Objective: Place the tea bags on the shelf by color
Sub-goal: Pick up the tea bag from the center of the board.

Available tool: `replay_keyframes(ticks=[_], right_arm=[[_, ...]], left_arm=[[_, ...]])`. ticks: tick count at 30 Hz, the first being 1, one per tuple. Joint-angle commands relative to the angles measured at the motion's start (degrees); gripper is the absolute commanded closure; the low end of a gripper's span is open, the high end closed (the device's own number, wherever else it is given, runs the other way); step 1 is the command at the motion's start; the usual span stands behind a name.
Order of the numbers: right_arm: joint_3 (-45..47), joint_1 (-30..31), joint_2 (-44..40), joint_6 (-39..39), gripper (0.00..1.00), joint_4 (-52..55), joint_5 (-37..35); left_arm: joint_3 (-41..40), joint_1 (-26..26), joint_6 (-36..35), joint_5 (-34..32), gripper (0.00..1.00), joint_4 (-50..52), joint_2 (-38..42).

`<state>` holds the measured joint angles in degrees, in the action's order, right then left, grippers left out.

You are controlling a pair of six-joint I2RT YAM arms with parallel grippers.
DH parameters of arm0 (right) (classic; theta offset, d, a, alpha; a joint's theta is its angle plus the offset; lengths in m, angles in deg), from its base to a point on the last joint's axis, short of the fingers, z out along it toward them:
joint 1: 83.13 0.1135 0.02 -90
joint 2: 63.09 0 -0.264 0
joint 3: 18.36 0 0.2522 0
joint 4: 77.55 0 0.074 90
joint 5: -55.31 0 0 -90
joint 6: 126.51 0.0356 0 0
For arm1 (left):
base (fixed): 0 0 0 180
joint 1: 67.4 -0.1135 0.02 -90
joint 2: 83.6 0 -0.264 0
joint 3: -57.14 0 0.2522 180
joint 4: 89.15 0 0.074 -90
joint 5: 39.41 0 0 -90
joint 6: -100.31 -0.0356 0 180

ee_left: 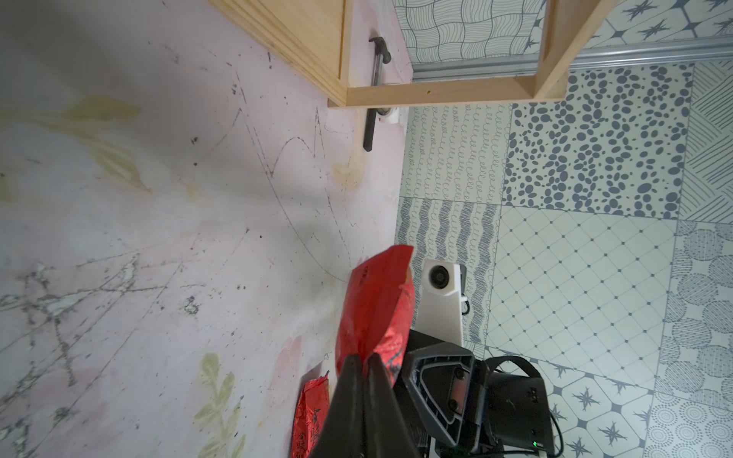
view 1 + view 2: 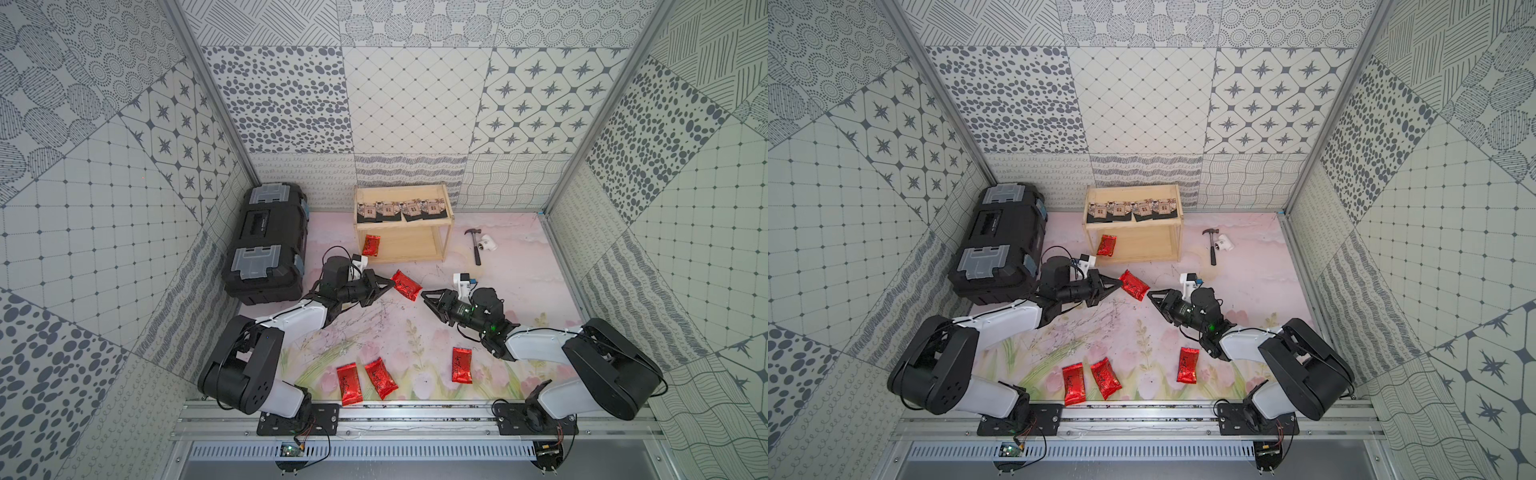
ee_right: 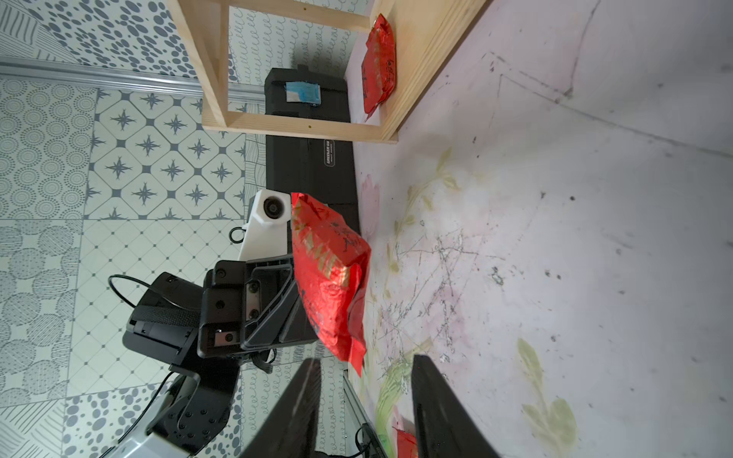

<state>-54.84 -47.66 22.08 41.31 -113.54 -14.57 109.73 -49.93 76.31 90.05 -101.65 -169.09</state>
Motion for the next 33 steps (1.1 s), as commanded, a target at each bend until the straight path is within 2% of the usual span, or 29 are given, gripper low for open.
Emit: replay_keyframes(ticks=[1, 8, 19, 22, 26, 33], right_arm=[[-1.3, -1.0, 2.8, 2.9, 0.63, -11.8, 3.3], [-3.0, -2.0, 4.8, 2.9, 0.73, -13.5, 5.1], [-3.3, -2.6, 4.8, 2.9, 0.80, -13.5, 5.3], [-3.5, -2.6, 5.0, 3.0, 0.78, -14.0, 6.0], [-3.3, -2.9, 5.0, 3.0, 0.68, -13.6, 5.4], [-4.8, -3.3, 6.3, 4.1, 0.67, -15.7, 6.0]], left_arm=[[0.0, -0.7, 5.4, 5.4, 1.00, -10.4, -0.7], [-0.4, -0.7, 6.1, 5.8, 1.00, -11.5, -0.3], [-0.8, -0.7, 5.9, 6.0, 1.00, -10.9, 1.4], [-0.9, -0.7, 5.6, 5.9, 1.00, -10.5, 2.1], [-1.2, -0.7, 5.4, 5.2, 1.00, -10.5, 2.4], [-0.8, -0.6, 5.6, 5.4, 1.00, -11.1, 2.0]])
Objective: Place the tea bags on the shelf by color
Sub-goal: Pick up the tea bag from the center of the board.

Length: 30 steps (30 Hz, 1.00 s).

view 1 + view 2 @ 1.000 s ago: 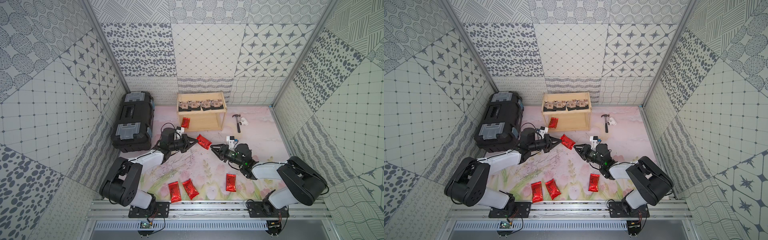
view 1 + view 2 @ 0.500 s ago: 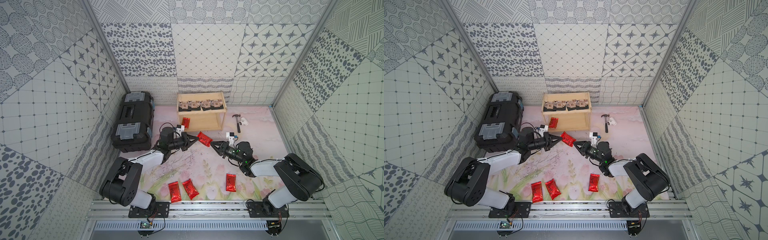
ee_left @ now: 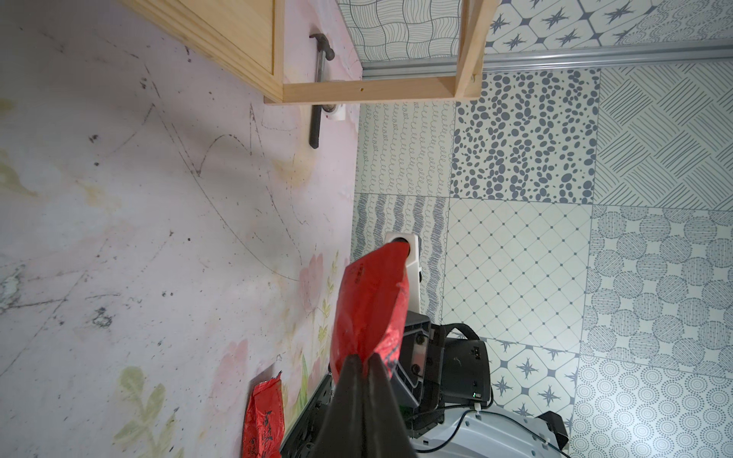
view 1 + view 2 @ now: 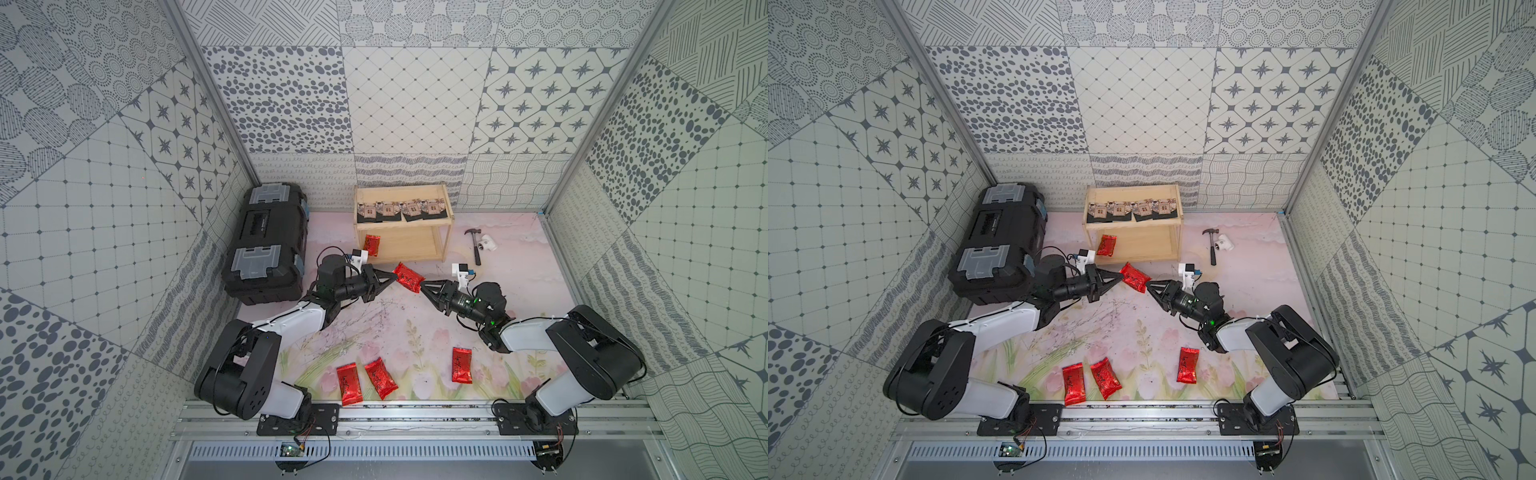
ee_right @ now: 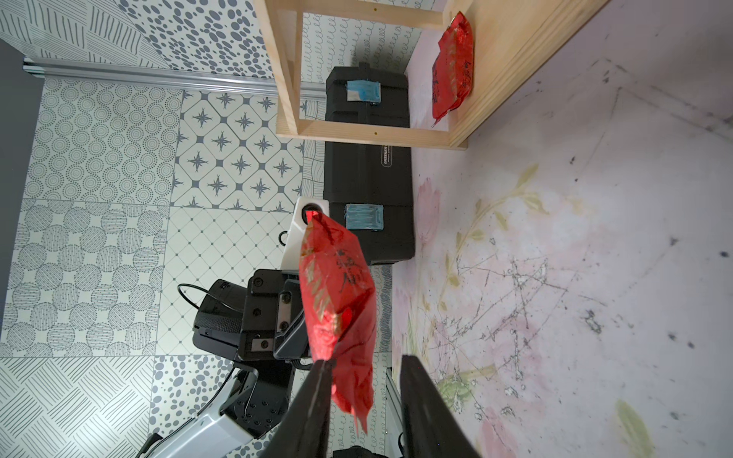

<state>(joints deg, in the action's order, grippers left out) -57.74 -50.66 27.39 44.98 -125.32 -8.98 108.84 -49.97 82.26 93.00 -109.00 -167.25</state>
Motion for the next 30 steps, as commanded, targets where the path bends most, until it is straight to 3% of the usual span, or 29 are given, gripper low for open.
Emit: replay_keyframes(ticks=[1, 12, 19, 30], right_arm=[[-2.1, -0.3, 1.2, 0.3, 0.67, -3.7, 0.4], [-2.4, -0.5, 4.0, 2.3, 0.70, -8.1, 0.6], [-1.9, -0.5, 4.4, 2.5, 0.83, -9.7, 1.1], [-0.4, -0.5, 4.9, 2.2, 0.79, -11.8, 1.8]], left_arm=[[0.1, -0.7, -0.4, 2.4, 1.00, -3.7, 0.1], [0.0, -0.9, -0.7, 2.3, 1.00, -3.8, -0.1], [0.3, -0.9, -0.5, 2.2, 1.00, -3.5, -0.2], [1.1, -0.9, -0.2, 2.1, 1.00, -3.2, -0.4]])
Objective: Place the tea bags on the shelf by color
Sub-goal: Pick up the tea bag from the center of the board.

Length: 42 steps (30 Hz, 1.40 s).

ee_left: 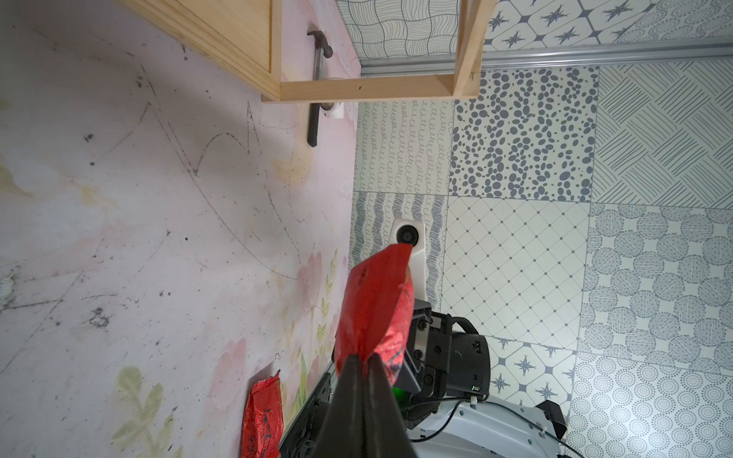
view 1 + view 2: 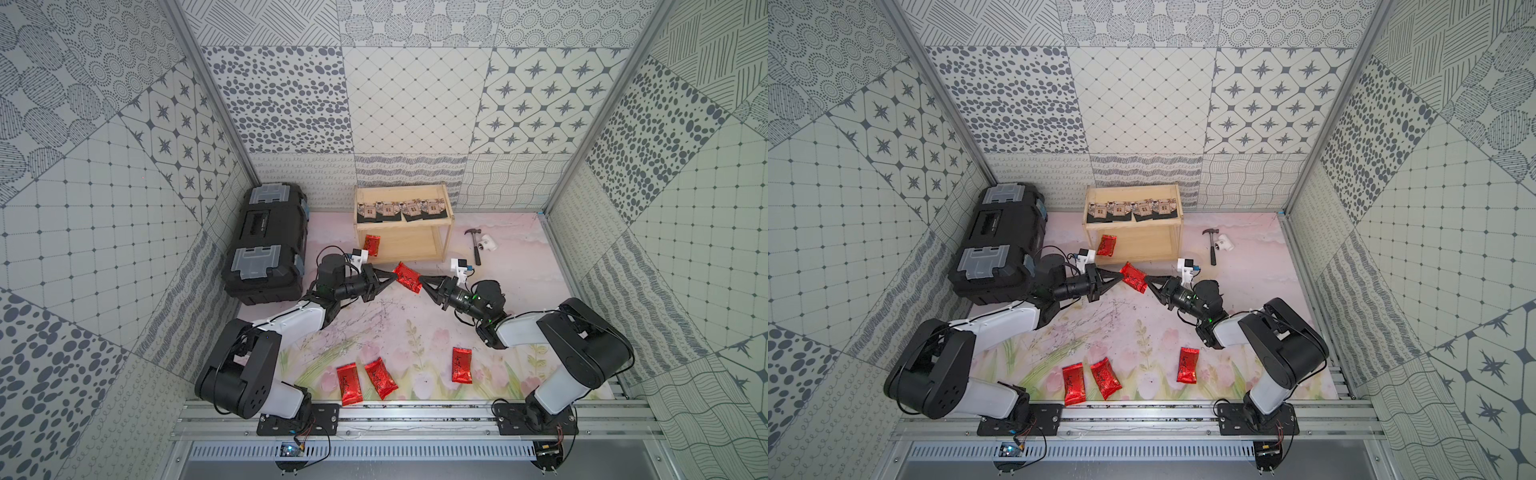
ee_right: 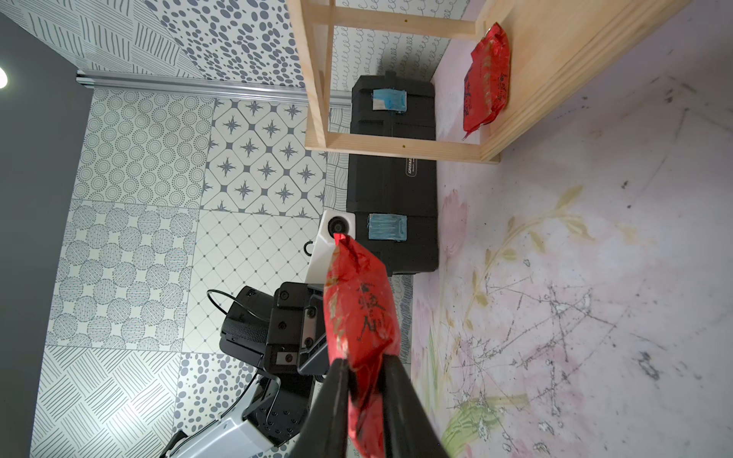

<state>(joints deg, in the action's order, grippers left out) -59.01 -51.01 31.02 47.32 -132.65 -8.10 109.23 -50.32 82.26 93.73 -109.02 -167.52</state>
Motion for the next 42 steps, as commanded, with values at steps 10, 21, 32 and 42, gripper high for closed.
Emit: replay_keyframes(ticks=[10, 21, 32, 42], right_arm=[[1.2, -0.2, 2.3, -0.4, 0.79, -6.4, 1.8], [1.9, -0.1, 4.1, -0.1, 0.77, -9.6, 2.7], [1.8, -0.1, 4.7, -0.6, 0.82, -11.0, 3.6], [1.2, -0.1, 3.9, -1.8, 0.98, -7.2, 3.5]], left_arm=[[1.3, -0.5, 0.3, 1.5, 1.00, -3.0, -0.4], [1.3, -0.6, 0.2, 1.2, 1.00, -2.7, -0.4], [1.2, -0.6, -0.4, 0.9, 1.00, -1.5, 0.2], [2.0, -0.6, -0.9, 1.3, 0.97, -0.6, -0.3]])
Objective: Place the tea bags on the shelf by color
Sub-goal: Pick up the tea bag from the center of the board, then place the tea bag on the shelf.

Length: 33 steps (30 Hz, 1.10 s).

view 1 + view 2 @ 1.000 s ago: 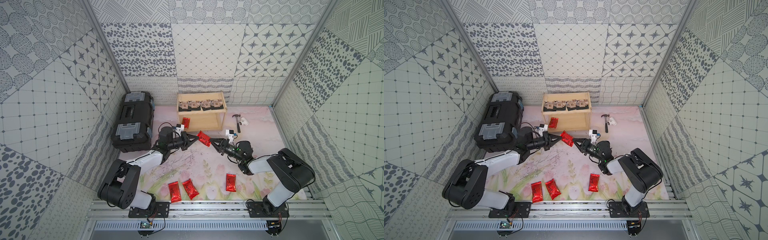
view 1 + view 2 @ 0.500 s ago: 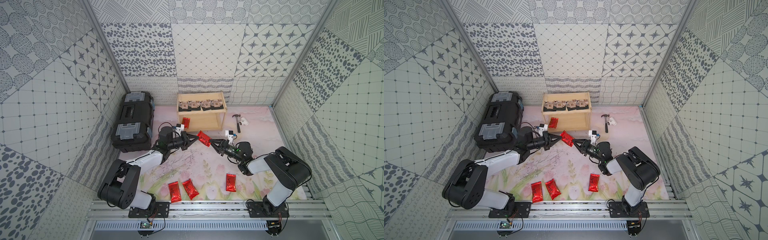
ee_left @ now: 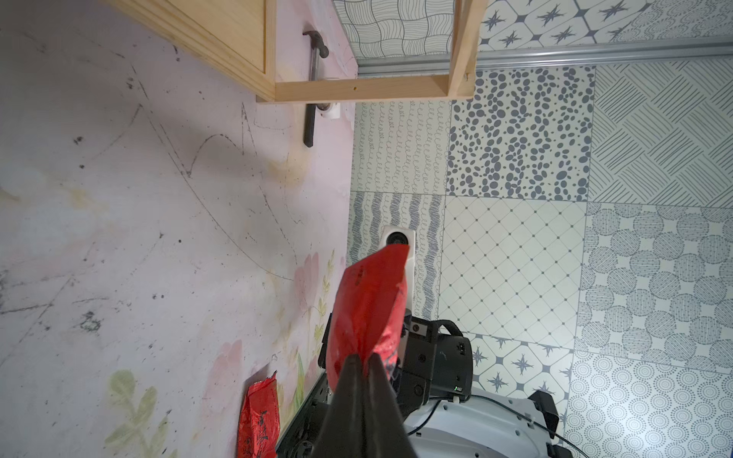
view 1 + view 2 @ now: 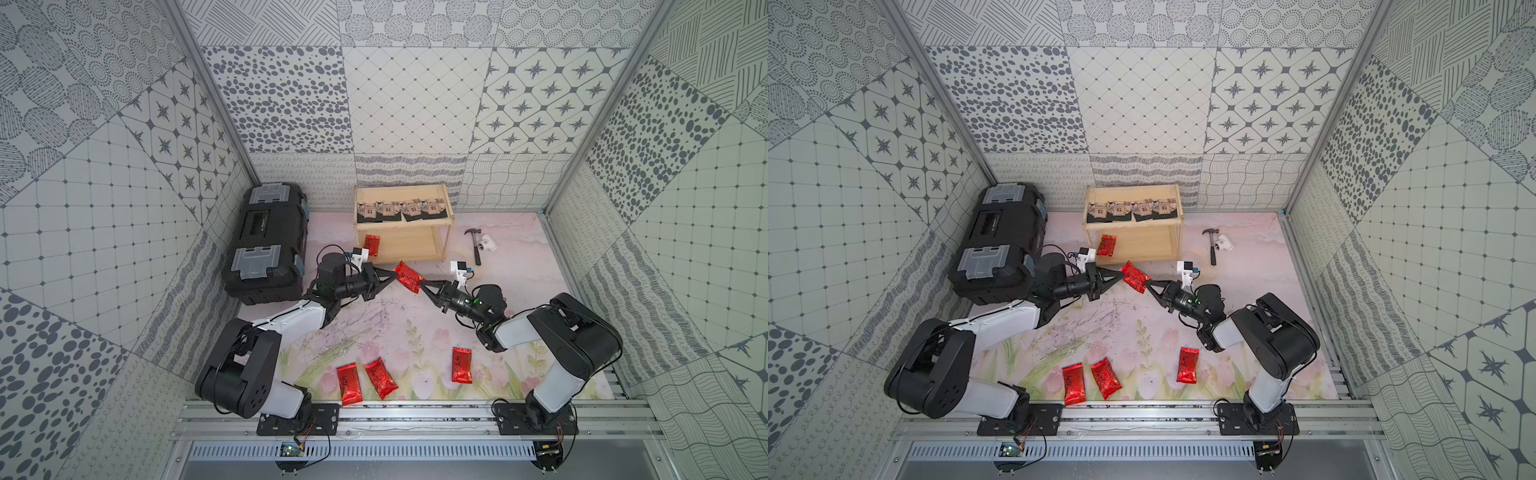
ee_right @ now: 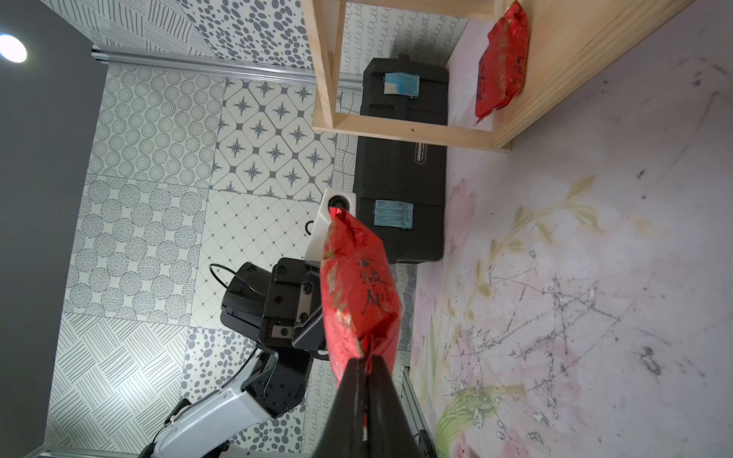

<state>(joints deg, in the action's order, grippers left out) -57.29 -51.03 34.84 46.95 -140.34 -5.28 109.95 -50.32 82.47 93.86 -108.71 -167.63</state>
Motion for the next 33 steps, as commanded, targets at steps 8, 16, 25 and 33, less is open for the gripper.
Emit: replay_keyframes(ticks=[8, 16, 25, 33], right_arm=[[-7.7, -0.1, -1.7, -6.8, 1.00, 18.9, -2.5], [-16.5, 3.0, 0.8, -6.4, 1.00, 34.0, -21.2], [-31.0, 9.4, 10.8, 2.1, 1.00, 48.5, -44.3], [-42.8, 11.0, 20.7, 7.5, 1.00, 52.6, -51.1]], left_arm=[[5.8, -1.9, -8.6, 1.3, 0.37, 11.4, 0.5], [9.8, -9.0, -24.0, -5.8, 0.33, 40.7, 8.2], [7.7, -11.0, -29.6, -17.1, 0.33, 54.9, 14.4], [9.6, -11.0, -34.5, -20.0, 0.34, 61.4, 14.5]])
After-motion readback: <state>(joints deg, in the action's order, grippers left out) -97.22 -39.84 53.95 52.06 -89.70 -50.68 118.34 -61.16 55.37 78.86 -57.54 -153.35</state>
